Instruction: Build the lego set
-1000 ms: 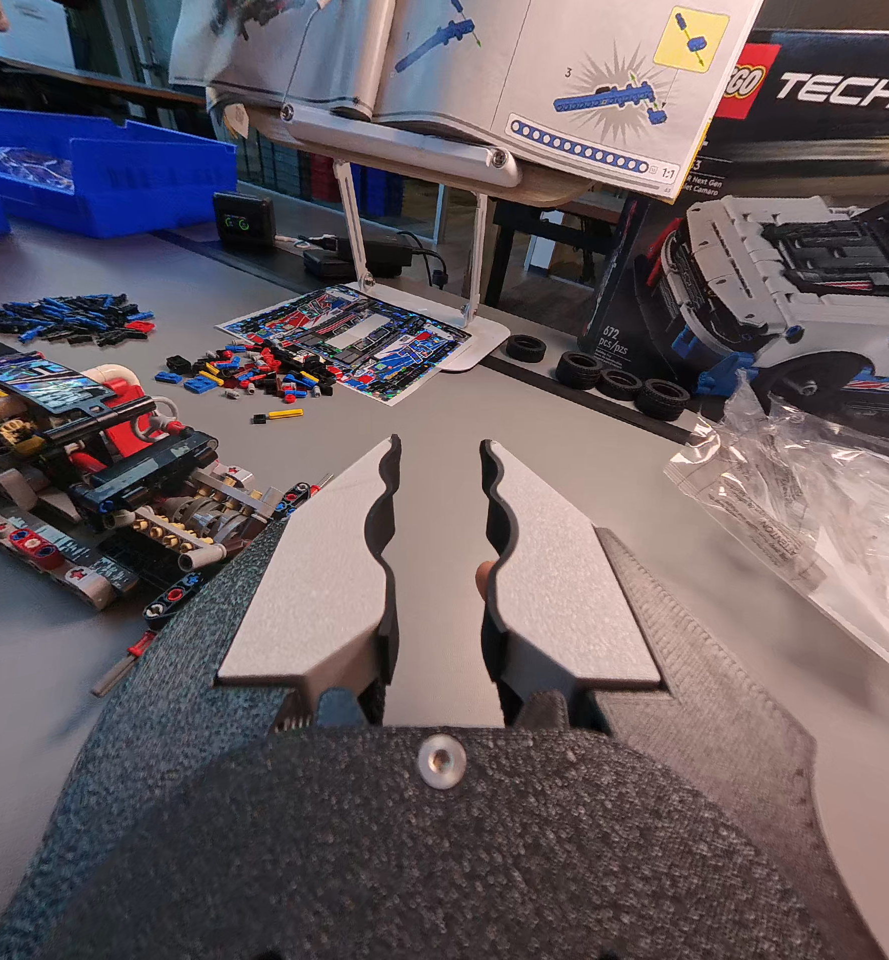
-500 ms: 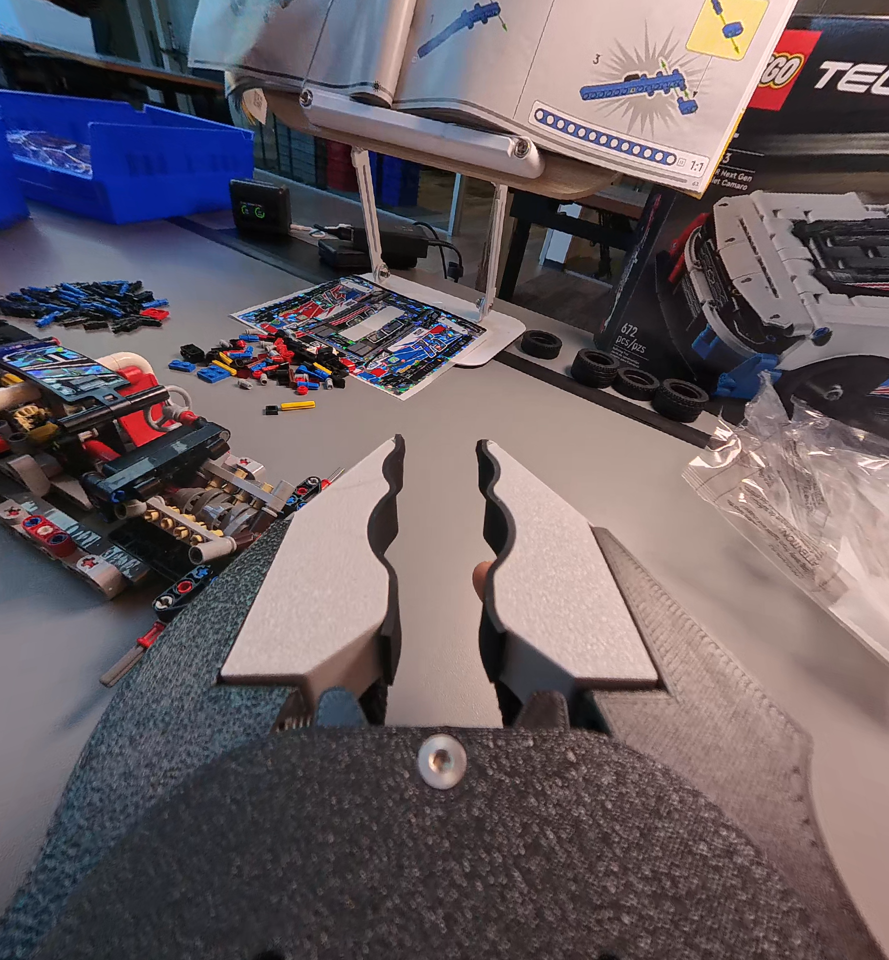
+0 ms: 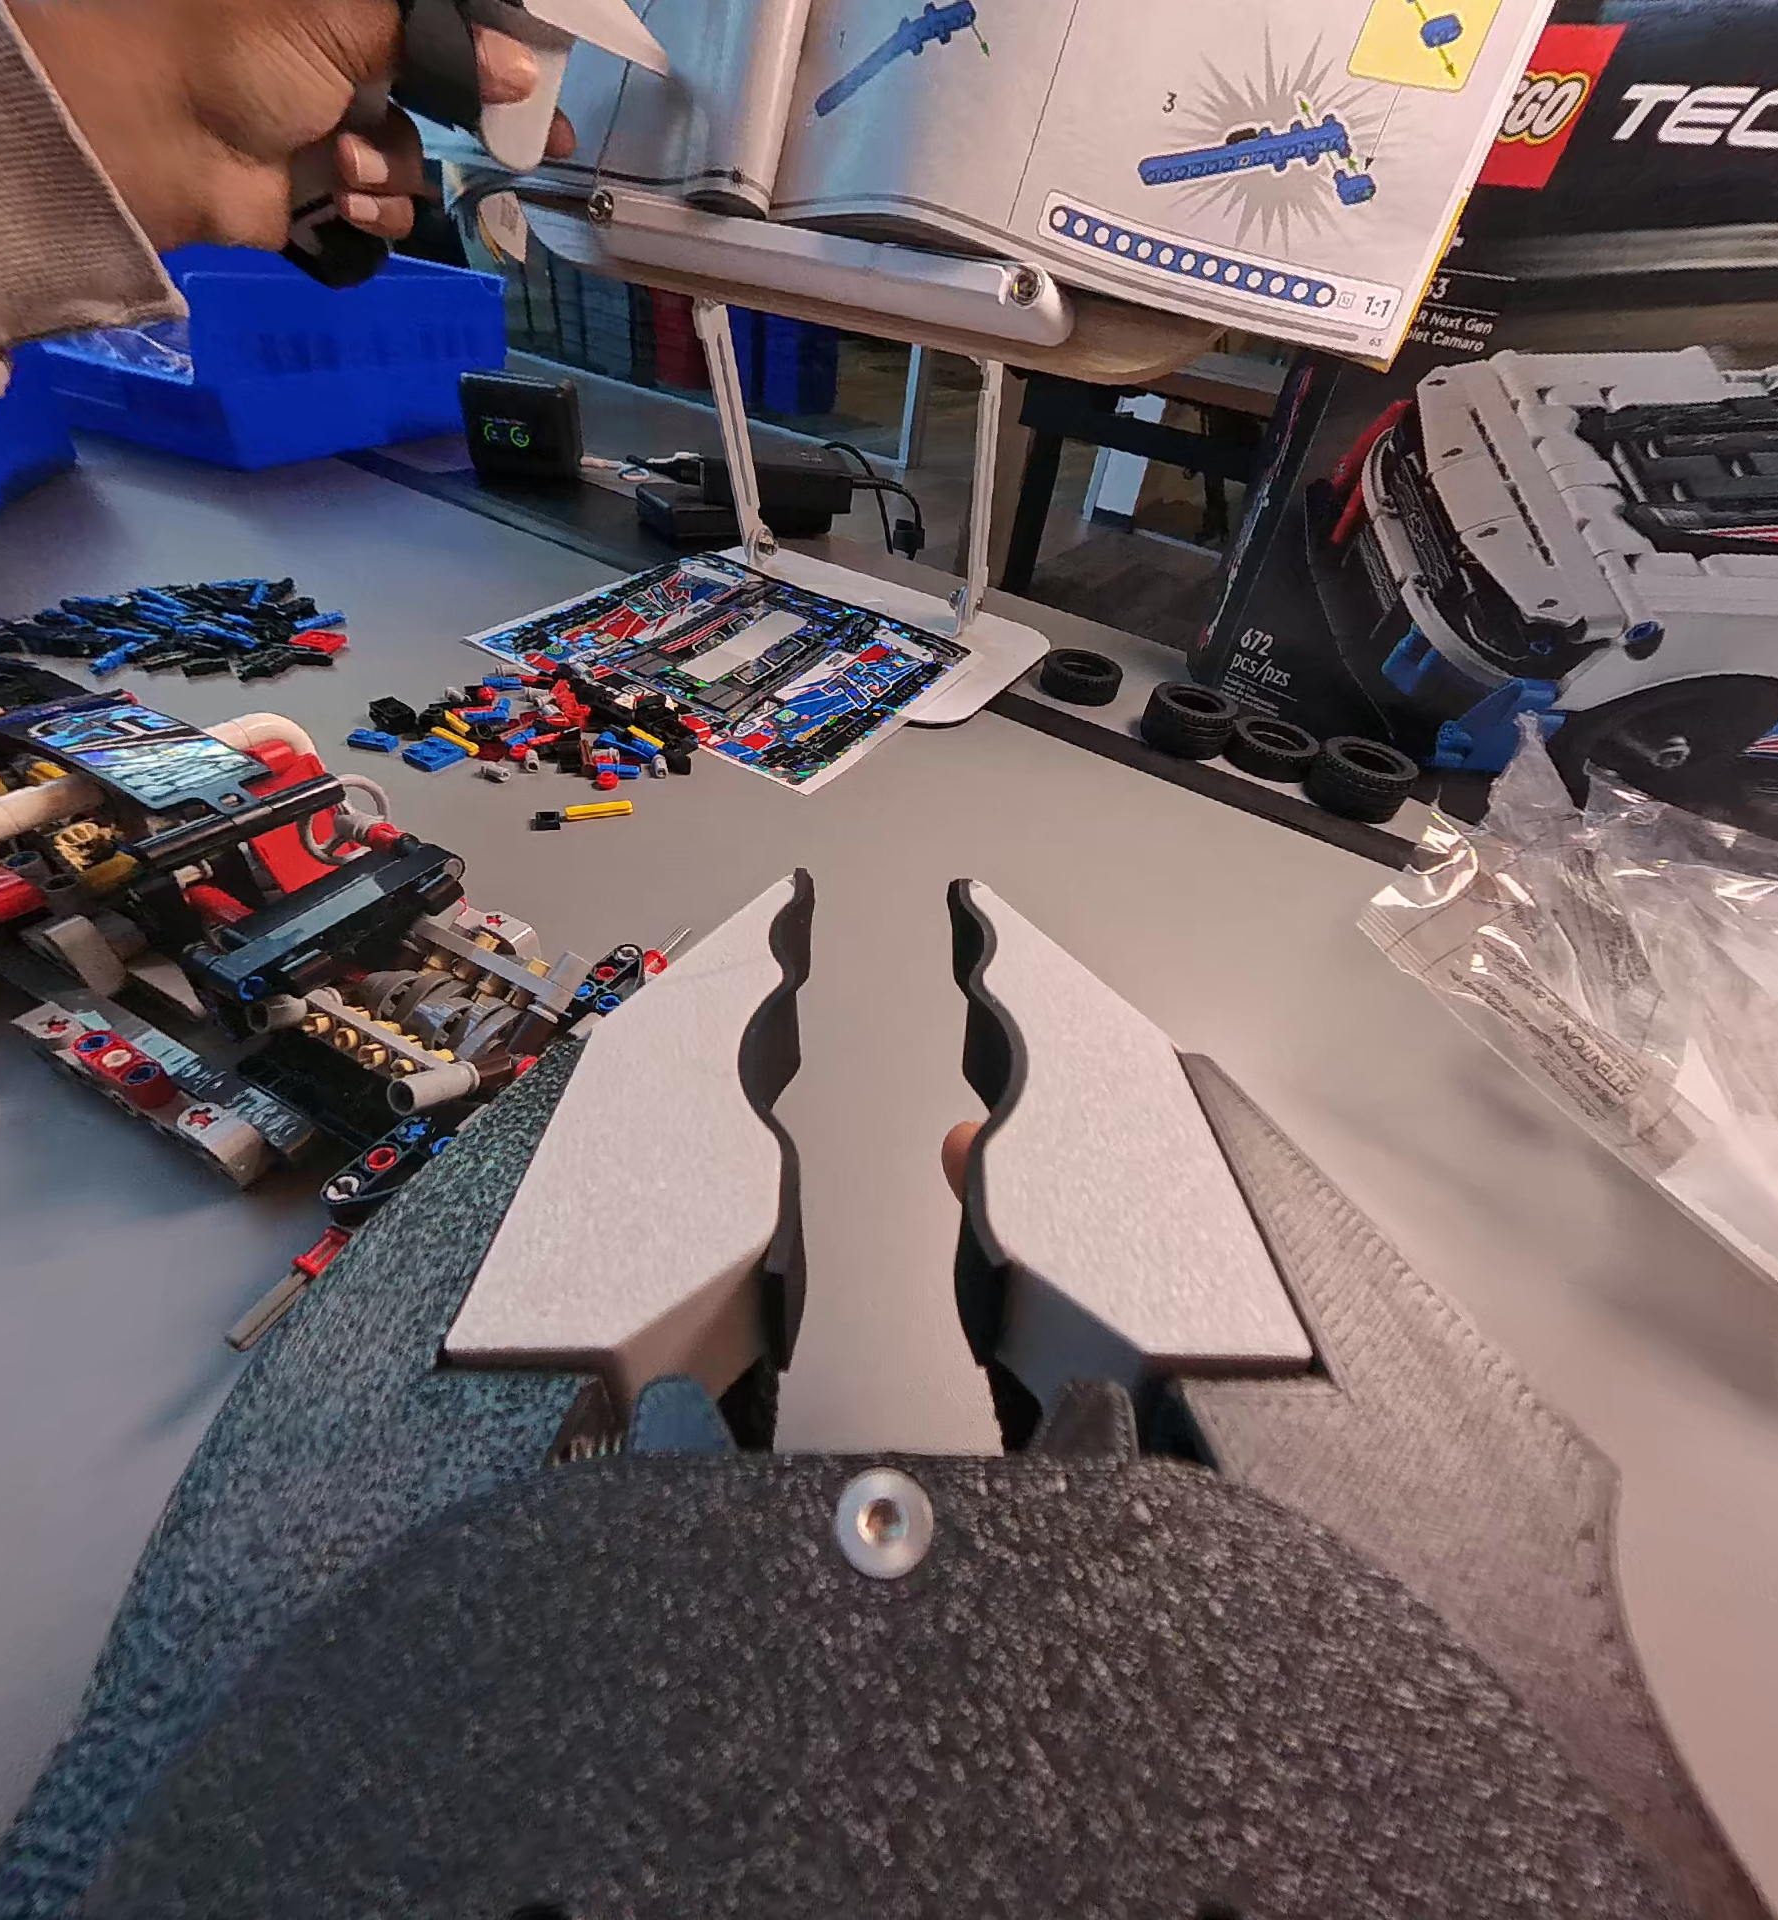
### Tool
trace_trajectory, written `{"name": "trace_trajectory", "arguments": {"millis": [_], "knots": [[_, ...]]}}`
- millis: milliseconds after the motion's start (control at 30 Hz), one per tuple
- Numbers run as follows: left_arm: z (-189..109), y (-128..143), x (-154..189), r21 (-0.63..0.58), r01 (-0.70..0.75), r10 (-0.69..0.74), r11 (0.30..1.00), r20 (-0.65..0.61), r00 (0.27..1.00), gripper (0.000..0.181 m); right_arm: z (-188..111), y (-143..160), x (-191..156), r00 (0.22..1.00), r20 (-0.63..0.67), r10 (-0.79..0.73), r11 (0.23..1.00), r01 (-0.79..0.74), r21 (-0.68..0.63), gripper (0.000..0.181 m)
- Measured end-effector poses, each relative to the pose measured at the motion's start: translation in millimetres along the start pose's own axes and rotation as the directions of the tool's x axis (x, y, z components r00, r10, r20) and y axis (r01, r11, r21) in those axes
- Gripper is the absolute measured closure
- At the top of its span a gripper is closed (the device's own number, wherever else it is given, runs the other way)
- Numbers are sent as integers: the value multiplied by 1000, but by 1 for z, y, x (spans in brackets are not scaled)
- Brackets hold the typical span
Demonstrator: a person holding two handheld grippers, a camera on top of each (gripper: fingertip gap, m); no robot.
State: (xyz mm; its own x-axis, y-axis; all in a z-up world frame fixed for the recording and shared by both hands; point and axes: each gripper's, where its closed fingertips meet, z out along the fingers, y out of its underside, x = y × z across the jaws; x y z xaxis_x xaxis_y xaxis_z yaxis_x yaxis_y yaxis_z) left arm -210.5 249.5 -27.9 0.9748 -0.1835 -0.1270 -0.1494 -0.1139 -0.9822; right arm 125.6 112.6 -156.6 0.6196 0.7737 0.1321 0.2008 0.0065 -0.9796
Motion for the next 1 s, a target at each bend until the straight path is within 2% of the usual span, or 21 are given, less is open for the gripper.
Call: {"name": "trace_trajectory", "arguments": {"millis": [200, 700, 833, 1000], "knots": [[-7, 3, -15, 23, 106, -107, 994, 36, 994, 181, 1, 0, 3, 1000, -1, 25, 1000, -25, -2, 157], [-15, 9, -25, 30, 120, -122, 992, 66, 990, 178, 0, 0, 1, 1000, -4, 12, 1000, -12, 0, 158], [-34, 0, -23, 78, 77, -83, 994, 72, 994, 160, -1, -2, 0, 1000, 0, 18, 1000, -18, 8, 158], [-76, -2, 4, 91, 58, -57, 994, -11, 998, 159, -3, -4, 1, 1000, -3, 23, 1000, -23, 18, 158]]}}
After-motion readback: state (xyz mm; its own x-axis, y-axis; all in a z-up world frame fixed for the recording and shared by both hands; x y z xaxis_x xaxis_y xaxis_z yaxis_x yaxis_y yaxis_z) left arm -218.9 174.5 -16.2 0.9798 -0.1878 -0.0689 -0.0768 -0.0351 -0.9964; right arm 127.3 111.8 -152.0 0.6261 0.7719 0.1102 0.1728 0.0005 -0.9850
